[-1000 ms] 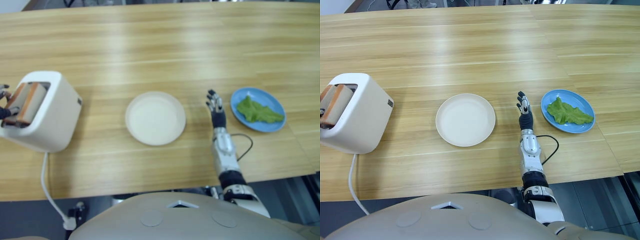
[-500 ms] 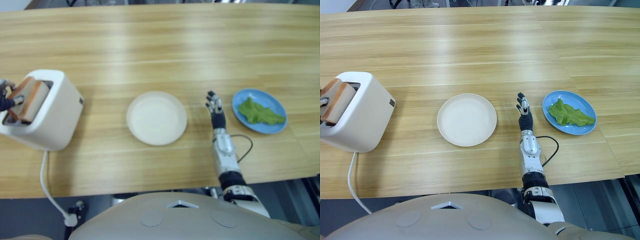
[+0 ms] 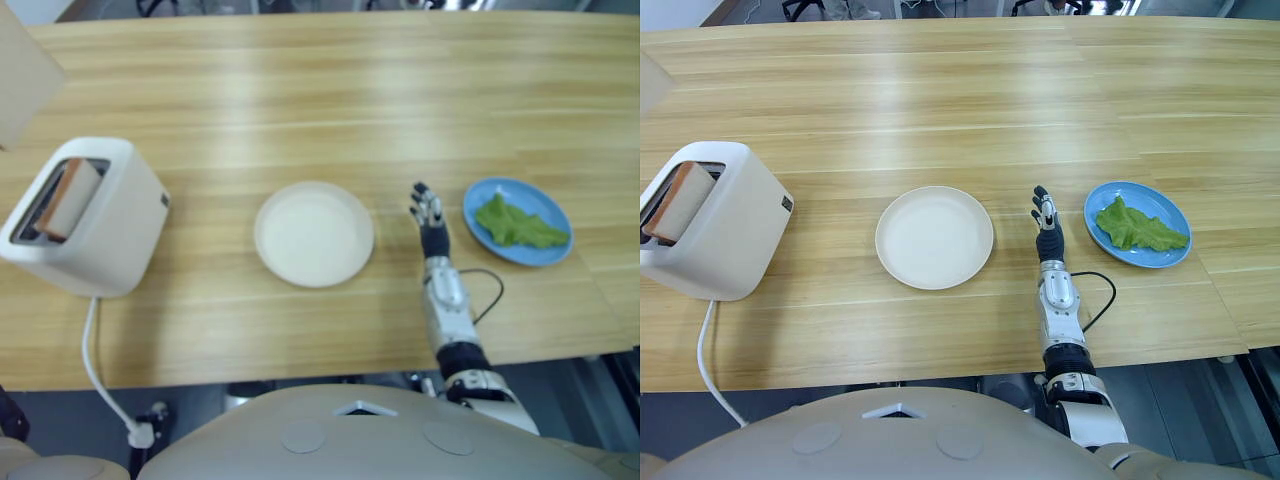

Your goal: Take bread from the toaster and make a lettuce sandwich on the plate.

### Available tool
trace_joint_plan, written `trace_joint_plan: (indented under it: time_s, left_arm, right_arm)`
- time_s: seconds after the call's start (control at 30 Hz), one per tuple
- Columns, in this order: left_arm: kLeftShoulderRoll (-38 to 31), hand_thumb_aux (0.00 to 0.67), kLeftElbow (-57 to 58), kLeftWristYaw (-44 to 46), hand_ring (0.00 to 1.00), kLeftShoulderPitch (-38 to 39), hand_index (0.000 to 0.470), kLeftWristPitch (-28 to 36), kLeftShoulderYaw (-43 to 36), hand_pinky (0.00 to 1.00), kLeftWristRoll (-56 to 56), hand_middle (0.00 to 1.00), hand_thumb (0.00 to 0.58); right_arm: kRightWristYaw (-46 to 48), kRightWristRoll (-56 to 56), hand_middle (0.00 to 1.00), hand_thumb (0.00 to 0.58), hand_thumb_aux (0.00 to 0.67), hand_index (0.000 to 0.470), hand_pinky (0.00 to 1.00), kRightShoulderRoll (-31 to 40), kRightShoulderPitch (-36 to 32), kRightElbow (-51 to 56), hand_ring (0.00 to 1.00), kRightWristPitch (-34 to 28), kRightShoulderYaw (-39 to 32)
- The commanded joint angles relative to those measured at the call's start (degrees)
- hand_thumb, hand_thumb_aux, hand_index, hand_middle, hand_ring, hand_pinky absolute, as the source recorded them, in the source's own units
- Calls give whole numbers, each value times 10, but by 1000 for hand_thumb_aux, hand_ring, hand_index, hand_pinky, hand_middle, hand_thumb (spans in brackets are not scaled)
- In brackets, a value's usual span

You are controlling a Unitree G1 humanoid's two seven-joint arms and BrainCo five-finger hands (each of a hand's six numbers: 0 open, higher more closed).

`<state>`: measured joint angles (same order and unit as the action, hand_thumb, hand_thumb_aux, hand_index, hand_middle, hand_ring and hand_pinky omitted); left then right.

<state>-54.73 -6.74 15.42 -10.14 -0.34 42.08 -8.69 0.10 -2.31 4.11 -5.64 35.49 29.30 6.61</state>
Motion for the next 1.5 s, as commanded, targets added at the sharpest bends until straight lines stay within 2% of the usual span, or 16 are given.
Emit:
trace_joint_plan:
  time_s: [0.03,0.17,0.4,0.5,0.63,0.9,1.1,1.3,1.37,1.4,1.43,1.47,1.5]
  left_arm:
    - [27,670,-49,11,1000,-21,460,11,10,1000,77,1000,580]
    - [84,670,-117,28,1000,-33,460,52,-52,1000,155,1000,580]
    - [271,670,-163,12,1000,-16,460,132,-253,1000,211,1000,580]
    - [331,670,-139,11,1000,3,460,128,-329,1000,191,1000,580]
    - [364,670,-77,14,1000,14,460,97,-404,1000,148,1000,580]
    - [390,670,101,33,1000,-4,460,34,-516,1000,64,1000,580]
    - [379,670,201,54,1000,-20,460,-13,-585,1000,-4,1000,580]
    - [369,670,245,35,1000,-28,460,-68,-613,1000,-61,1000,580]
    - [353,670,245,12,1000,-41,460,-92,-633,1000,-115,1000,580]
    - [342,620,242,-4,1000,-49,426,-102,-644,1000,-150,1000,577]
    - [332,620,240,-27,1000,-57,426,-110,-654,1000,-186,1000,577]
    - [323,476,235,-52,722,-63,327,-117,-660,722,-218,722,531]
    - [316,0,228,-73,0,-69,0,-121,-665,0,-247,0,0]
  right_arm:
    - [0,1,0,0,0,0,0,-3,-1,10,0,-9,0]
    - [-1,1,0,0,0,0,0,-6,-1,9,0,-10,-1]
    - [1,2,0,0,0,0,0,-7,-5,14,0,-11,-3]
    - [0,1,0,0,0,0,0,-5,-2,12,0,-11,0]
    - [0,0,0,0,0,0,0,-2,2,7,0,-12,2]
    - [-4,1,0,0,0,0,0,-8,8,2,0,-13,0]
    - [-3,0,0,0,0,0,0,-6,15,-6,0,-16,2]
    - [-3,1,0,0,0,0,0,-6,17,-8,0,-17,2]
    - [-4,0,0,0,0,0,0,-7,19,-11,0,-18,2]
    - [-4,1,0,0,0,0,0,-7,20,-12,0,-18,1]
    - [-4,1,0,0,0,0,0,-8,21,-13,0,-18,1]
    - [-4,1,0,0,0,0,0,-8,20,-13,0,-18,1]
    - [-4,1,0,0,0,0,0,-8,20,-13,0,-19,1]
